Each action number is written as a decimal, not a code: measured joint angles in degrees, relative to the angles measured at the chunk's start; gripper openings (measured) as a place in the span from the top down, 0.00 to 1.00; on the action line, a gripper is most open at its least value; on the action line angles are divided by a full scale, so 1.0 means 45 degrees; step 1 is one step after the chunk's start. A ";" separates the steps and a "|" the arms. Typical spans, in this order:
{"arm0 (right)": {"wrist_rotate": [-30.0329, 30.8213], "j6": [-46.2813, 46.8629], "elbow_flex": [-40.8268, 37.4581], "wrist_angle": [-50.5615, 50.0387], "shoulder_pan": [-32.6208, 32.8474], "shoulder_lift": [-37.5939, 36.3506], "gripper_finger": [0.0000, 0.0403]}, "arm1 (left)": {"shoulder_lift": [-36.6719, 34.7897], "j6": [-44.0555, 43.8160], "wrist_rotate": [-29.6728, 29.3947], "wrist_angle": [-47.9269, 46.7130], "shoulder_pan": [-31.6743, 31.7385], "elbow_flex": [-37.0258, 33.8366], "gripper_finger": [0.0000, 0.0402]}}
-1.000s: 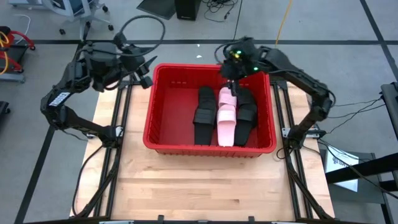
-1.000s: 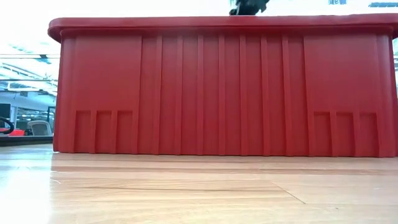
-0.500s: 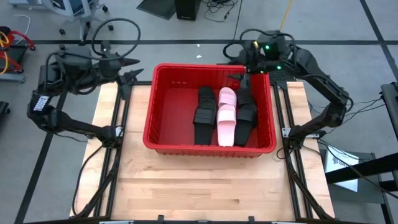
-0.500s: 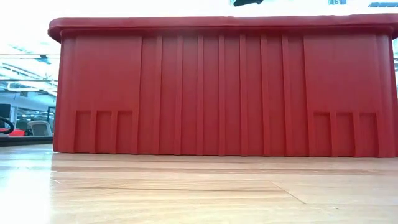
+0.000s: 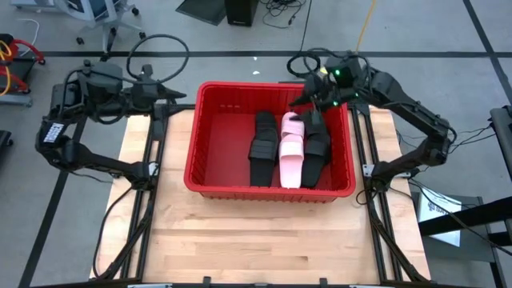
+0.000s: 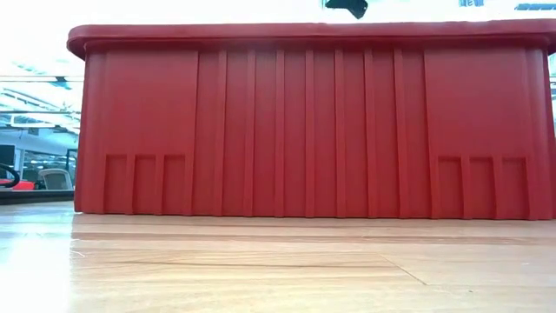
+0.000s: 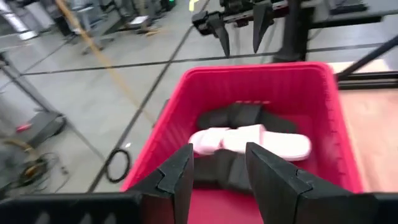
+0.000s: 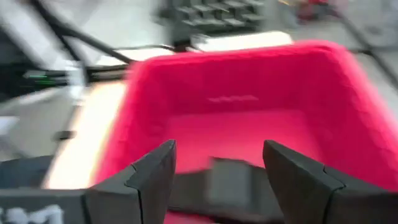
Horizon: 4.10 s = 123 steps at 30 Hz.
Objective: Pick and place slides into bin
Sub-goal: Return to Home Position
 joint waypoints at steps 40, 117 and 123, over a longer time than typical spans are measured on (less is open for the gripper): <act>-0.0732 0.3322 -1.4368 1.3197 0.5306 -1.0982 0.43 | -0.6190 -0.1251 -0.3449 0.9906 -0.6032 -1.4079 0.63; 0.4317 0.1562 -2.2011 1.6522 0.5662 -1.7767 0.43 | -1.4519 0.0896 -0.5695 1.8074 -0.7393 -2.2584 0.63; 0.4308 0.1568 -2.2016 1.6611 0.5662 -1.7767 0.42 | -1.4519 0.0468 -0.2887 1.7541 -0.7393 -2.3028 0.63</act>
